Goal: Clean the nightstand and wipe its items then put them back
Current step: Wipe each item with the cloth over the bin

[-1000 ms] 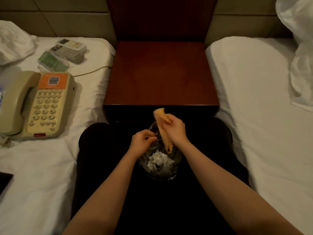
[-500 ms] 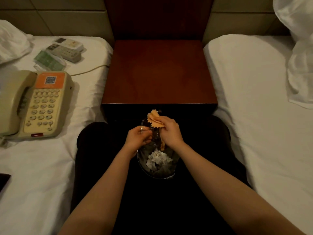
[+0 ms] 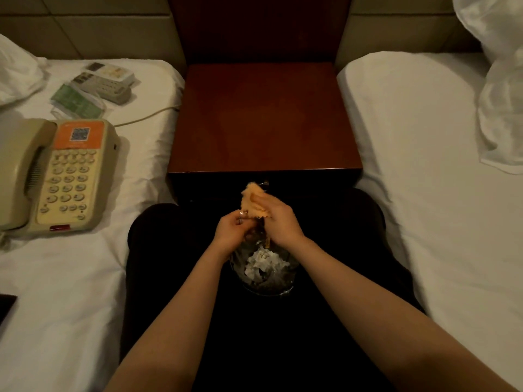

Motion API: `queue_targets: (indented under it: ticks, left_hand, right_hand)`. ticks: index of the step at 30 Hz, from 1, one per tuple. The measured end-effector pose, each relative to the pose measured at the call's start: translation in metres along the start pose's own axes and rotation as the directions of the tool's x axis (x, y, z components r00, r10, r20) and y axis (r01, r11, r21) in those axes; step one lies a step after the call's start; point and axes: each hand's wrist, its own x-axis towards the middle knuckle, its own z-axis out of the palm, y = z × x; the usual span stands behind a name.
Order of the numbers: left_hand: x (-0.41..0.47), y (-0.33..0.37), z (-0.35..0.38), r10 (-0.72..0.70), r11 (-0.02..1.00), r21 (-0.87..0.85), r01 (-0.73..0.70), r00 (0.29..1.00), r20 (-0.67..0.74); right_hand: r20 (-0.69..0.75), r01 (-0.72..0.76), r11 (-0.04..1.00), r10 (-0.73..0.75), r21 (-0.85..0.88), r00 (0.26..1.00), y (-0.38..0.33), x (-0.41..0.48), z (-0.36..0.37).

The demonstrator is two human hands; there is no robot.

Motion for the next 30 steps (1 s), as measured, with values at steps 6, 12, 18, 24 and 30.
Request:
queue_targets:
  ticks: [6,12,18,24,30]
  left_hand:
    - [-0.004,0.001,0.0,0.011,0.998,0.06,-0.013,0.999,0.034]
    - [-0.008,0.011,-0.001,0.001,0.993,-0.118,0.005,0.998,0.058]
    - [-0.001,0.009,-0.01,-0.119,0.916,-0.393,0.078,0.99,-0.08]
    - [-0.004,0.01,-0.009,-0.123,0.877,-0.473,0.09,0.992,-0.038]
    - [-0.004,0.007,-0.008,-0.113,0.918,-0.389,0.076,0.991,-0.073]
  right_hand:
    - [-0.113,-0.006,0.999,0.002,-0.034,0.994,0.008,0.009,0.018]
    - [0.029,-0.542,0.737,0.582,0.404,0.813,0.02,0.019,-0.009]
    - [0.059,-0.456,0.841,0.46,0.291,0.886,0.002,0.004,0.01]
    - [-0.174,-0.069,0.991,0.089,0.118,0.981,0.0,-0.006,0.018]
    - [-0.122,0.192,0.981,-0.194,-0.025,0.973,-0.002,-0.01,0.023]
